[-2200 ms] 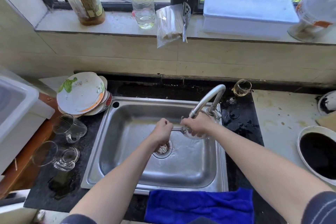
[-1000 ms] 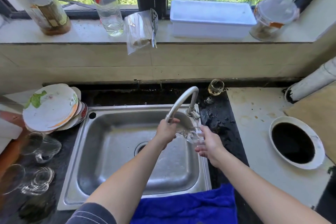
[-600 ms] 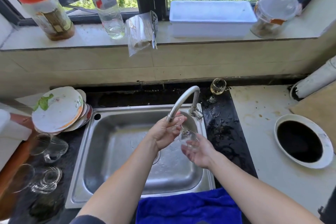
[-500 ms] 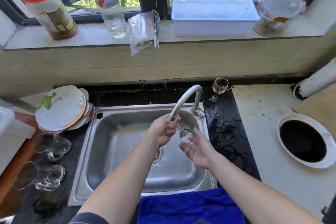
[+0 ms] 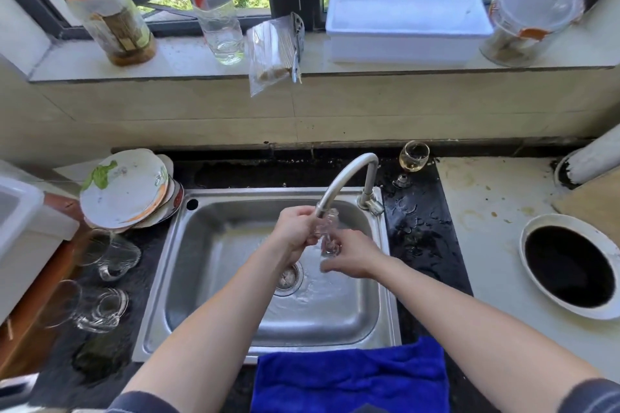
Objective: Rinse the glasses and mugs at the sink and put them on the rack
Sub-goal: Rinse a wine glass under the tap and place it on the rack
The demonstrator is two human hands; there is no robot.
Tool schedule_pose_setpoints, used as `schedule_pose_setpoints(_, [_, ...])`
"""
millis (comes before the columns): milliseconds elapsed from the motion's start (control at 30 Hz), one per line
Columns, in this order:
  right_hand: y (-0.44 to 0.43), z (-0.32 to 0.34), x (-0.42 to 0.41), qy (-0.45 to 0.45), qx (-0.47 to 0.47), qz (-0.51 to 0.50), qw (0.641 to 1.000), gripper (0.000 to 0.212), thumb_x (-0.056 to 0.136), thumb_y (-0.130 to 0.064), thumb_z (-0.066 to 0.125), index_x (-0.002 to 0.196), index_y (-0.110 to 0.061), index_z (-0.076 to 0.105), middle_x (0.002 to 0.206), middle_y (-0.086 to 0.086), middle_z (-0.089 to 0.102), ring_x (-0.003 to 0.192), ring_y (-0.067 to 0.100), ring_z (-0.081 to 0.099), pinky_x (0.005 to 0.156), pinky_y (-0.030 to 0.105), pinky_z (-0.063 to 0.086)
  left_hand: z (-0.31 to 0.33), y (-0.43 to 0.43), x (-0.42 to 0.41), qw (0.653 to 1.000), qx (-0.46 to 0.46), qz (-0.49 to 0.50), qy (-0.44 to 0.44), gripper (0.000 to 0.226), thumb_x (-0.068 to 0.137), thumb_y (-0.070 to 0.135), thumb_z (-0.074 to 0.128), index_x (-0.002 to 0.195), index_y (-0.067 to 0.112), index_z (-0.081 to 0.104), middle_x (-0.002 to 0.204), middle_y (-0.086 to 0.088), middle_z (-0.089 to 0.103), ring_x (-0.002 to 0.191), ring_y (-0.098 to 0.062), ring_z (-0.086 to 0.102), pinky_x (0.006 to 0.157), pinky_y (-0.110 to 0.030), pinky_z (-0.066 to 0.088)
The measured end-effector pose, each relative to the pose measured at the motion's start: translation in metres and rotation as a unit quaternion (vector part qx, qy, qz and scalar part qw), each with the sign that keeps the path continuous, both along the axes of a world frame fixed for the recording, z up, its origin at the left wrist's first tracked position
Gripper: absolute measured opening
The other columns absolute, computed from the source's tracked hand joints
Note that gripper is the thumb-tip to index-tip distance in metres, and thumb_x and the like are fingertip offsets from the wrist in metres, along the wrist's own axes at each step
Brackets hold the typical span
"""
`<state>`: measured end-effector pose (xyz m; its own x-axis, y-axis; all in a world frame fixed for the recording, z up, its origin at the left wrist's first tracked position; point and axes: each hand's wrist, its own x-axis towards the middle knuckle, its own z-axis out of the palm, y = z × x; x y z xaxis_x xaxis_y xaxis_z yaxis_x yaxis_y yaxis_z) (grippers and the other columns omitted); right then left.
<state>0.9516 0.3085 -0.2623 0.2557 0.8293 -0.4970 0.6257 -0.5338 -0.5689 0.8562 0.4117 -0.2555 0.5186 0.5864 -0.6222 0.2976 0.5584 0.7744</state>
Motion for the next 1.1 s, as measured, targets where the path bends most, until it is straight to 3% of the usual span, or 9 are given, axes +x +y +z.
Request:
schedule_pose_setpoints(67, [0.012,-0.011,-0.006,0.021,0.017,-0.056,0.998,0.019,0.088,-0.039,0.053,0.084,-0.023,0.063,0.084,-0.004,0.069,0.085,0.022,0.065,0.077,0.038,0.052,0.007,0.000,-0.005,1.000,0.023,-0.012,-0.001,0.013,0.079,-0.011,0.064,0.087,-0.001,0.067,0.080,-0.017,0.061,0.047,-0.010,0.050,0.039,-0.017,0.033])
schedule_pose_setpoints(167, [0.025,-0.025,-0.008,0.090,0.030,-0.134,0.986,0.038,0.091,-0.038,0.039,0.070,-0.017,0.064,0.059,-0.003,0.069,0.067,0.017,0.068,0.075,0.044,0.054,0.011,0.003,-0.022,0.997,0.070,0.012,0.041,0.016,0.084,0.001,0.064,0.099,0.003,0.069,0.086,-0.014,0.068,0.066,-0.019,0.059,0.051,-0.022,0.040])
schedule_pose_setpoints(300, [0.047,-0.025,-0.009,0.144,0.051,-0.172,0.973,0.034,0.094,-0.028,0.047,0.070,-0.012,0.065,0.055,0.000,0.066,0.062,0.018,0.069,0.070,0.038,0.055,0.008,0.003,-0.059,0.982,0.094,0.119,0.110,0.017,0.088,0.000,0.056,0.103,0.005,0.062,0.079,-0.009,0.065,0.059,-0.016,0.056,0.046,-0.020,0.040])
schedule_pose_setpoints(433, [0.065,-0.024,-0.007,0.278,0.059,-0.272,0.919,0.028,0.100,-0.010,0.047,0.073,-0.013,0.057,0.067,0.006,0.060,0.043,0.005,0.057,0.041,0.019,0.042,0.005,-0.012,-0.096,0.973,0.067,0.159,0.154,0.020,0.088,-0.004,0.051,0.106,0.000,0.059,0.079,-0.013,0.062,0.054,-0.016,0.052,0.043,-0.019,0.037])
schedule_pose_setpoints(667, [0.066,-0.027,-0.018,0.384,0.021,-0.332,0.861,0.018,0.100,-0.021,0.049,0.085,-0.014,0.057,0.073,0.002,0.069,0.064,0.013,0.059,0.057,0.026,0.037,-0.004,-0.027,-0.121,0.967,0.044,0.176,0.179,0.012,0.091,0.001,0.050,0.097,0.006,0.059,0.073,-0.011,0.061,0.053,-0.017,0.053,0.045,-0.022,0.036])
schedule_pose_setpoints(800, [0.049,-0.018,-0.027,0.338,0.069,-0.319,0.883,0.012,0.096,-0.014,0.053,0.102,-0.008,0.062,0.088,0.009,0.065,0.061,0.009,0.058,0.050,0.021,0.041,-0.014,-0.020,-0.120,0.970,0.050,0.136,0.193,0.011,0.093,0.004,0.049,0.090,0.010,0.058,0.071,-0.009,0.060,0.052,-0.016,0.052,0.046,-0.022,0.035])
schedule_pose_setpoints(933, [0.015,-0.022,-0.034,0.166,0.066,-0.257,0.950,0.022,0.091,-0.031,0.061,0.087,-0.011,0.071,0.074,0.005,0.065,0.072,0.026,0.061,0.059,0.032,0.042,-0.027,-0.004,-0.112,0.974,0.077,0.046,0.207,0.013,0.094,0.006,0.046,0.088,0.011,0.056,0.069,-0.007,0.057,0.048,-0.014,0.051,0.045,-0.020,0.032])
schedule_pose_setpoints(1033, [-0.006,-0.018,-0.044,0.104,0.066,-0.273,0.954,0.036,0.094,-0.035,0.059,0.072,-0.009,0.067,0.064,0.002,0.060,0.062,0.022,0.053,0.056,0.029,0.032,-0.035,0.006,-0.107,0.972,0.108,-0.040,0.207,0.016,0.094,0.004,0.047,0.082,0.010,0.056,0.065,-0.008,0.055,0.038,-0.012,0.050,0.038,-0.017,0.031])
schedule_pose_setpoints(1100, [-0.018,-0.018,-0.056,0.075,0.076,-0.299,0.948,0.037,0.094,-0.036,0.060,0.063,-0.016,0.061,0.061,-0.006,0.058,0.060,0.016,0.052,0.055,0.030,0.037,-0.042,0.011,-0.106,0.965,0.129,-0.099,0.206,0.016,0.092,0.005,0.049,0.079,0.008,0.059,0.065,-0.010,0.058,0.044,-0.016,0.050,0.036,-0.016,0.033])
